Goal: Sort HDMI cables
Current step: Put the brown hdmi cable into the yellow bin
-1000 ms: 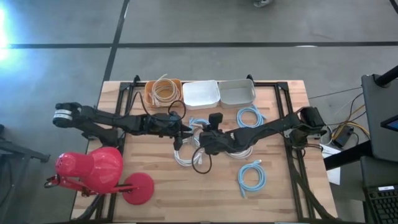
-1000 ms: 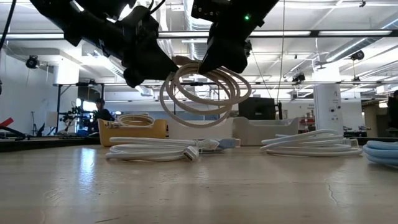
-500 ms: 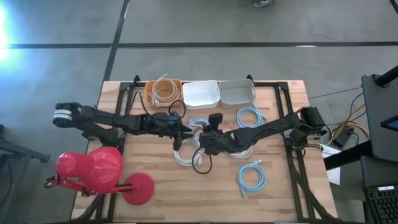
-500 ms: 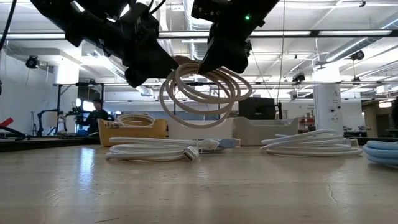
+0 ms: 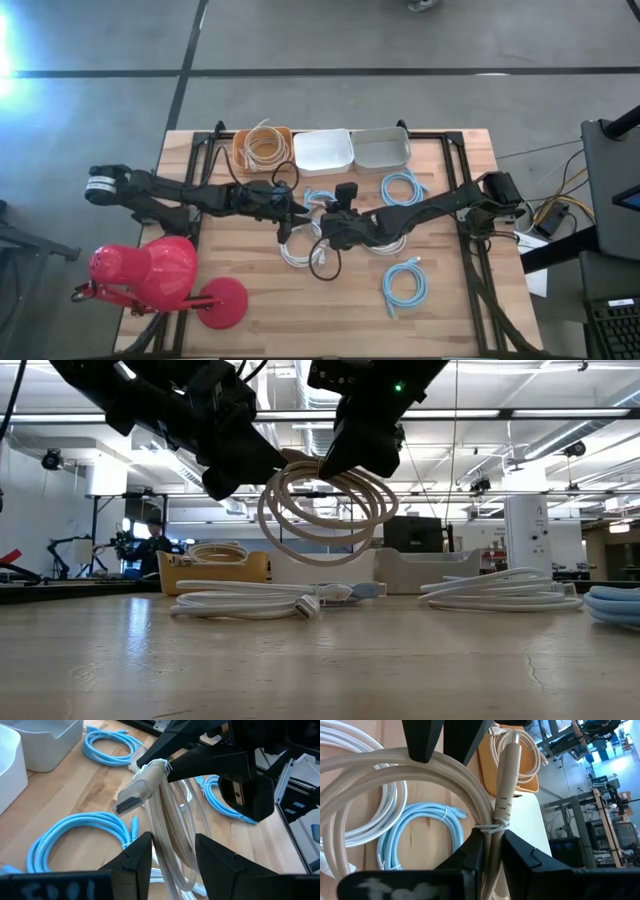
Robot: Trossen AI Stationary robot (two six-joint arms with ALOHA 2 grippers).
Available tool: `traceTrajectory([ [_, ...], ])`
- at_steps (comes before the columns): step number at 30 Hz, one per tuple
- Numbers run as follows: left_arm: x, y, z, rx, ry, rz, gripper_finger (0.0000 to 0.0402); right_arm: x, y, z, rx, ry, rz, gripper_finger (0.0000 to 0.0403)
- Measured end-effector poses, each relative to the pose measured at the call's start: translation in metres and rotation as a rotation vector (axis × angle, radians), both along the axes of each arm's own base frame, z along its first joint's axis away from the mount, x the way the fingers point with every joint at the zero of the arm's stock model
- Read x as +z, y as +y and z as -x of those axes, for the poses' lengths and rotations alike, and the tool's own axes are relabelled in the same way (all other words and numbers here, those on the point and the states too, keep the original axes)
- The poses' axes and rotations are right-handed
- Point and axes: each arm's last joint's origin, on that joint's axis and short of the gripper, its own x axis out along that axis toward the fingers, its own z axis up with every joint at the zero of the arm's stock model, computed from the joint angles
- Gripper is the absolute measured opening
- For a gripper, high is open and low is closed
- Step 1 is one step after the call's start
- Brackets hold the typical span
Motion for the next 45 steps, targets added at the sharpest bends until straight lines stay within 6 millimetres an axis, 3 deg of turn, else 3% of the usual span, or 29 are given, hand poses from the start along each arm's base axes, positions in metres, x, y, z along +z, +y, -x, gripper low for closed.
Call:
traceTrajectory([
  [7, 0.0, 0.0, 0.0, -0.001, 0.0, -0.001, 0.014, 0.0, 0.0, 0.0, 0.001, -0.003, 0.001, 0.005],
  [16, 0.002, 0.0, -0.001, 0.017, -0.017, -0.032, 0.0136, 0.012, 0.001, -0.011, 0.023, -0.147, 0.005, 0.005],
  [27, 0.001, 0.003, 0.0, 0.06, -0.003, -0.089, 0.0027, 0.01, 0.0, -0.01, 0.015, -0.143, 0.001, 0.0052],
  [39, 0.004, 0.005, 0.002, 0.086, -0.015, -0.105, 0.0038, 0.01, 0.0, -0.01, 0.013, -0.152, -0.019, 0.012],
  [45, 0.02, 0.021, 0.017, 0.156, -0.042, -0.112, 0.0023, 0.012, 0.001, -0.009, -0.053, -0.17, 0.04, 0.0143],
])
